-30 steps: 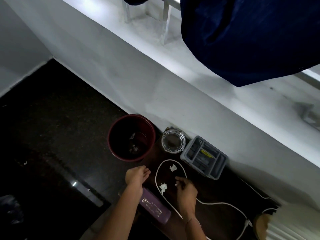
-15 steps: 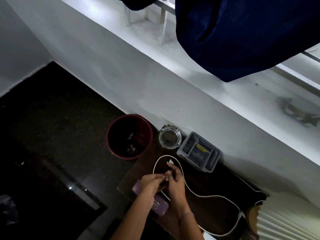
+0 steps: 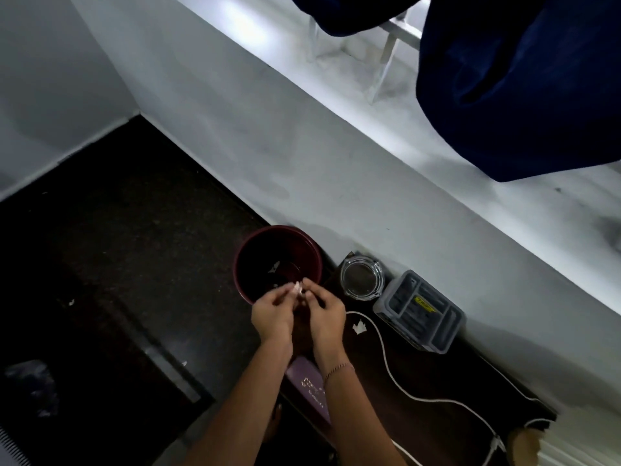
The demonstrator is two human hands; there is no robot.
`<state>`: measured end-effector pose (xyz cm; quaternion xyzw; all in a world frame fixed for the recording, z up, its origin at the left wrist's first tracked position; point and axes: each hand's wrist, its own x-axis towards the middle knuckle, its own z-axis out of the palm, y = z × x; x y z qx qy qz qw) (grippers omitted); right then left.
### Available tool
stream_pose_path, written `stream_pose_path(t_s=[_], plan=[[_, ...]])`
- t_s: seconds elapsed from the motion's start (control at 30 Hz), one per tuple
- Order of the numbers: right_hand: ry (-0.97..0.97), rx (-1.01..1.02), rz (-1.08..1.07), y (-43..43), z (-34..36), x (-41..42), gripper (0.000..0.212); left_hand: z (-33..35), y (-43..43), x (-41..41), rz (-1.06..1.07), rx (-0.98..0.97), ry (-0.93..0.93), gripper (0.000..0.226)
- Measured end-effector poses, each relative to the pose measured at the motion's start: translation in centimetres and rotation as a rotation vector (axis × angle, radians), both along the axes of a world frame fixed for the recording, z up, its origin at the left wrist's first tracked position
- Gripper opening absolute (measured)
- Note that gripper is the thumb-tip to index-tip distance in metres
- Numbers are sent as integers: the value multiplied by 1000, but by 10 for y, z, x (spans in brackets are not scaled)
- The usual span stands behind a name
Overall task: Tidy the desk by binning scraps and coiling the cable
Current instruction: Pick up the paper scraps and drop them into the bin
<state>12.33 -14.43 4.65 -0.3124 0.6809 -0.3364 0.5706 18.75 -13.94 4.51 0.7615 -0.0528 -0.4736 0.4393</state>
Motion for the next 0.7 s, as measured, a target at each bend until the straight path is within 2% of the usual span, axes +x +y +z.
stream_pose_path(t_s=[0.1,0.3,0.37,0.53,0.7], plan=[[-20,-15,-17,-19,-1,15,31,2,-26,23,63,-63,19,28],[26,-33,-112,-16,-9,7,31,-15,-34,46,125,26,47,41],[100,-31,-136,-4,-12,-3,31,-21,-25,44,138,54,83,40],[432,81,-71,38,-29,-39,28,-32,7,30,92,129,121,35],[583,199,104,74,-41,-67,26,-35,30,11,60,156,155,32]])
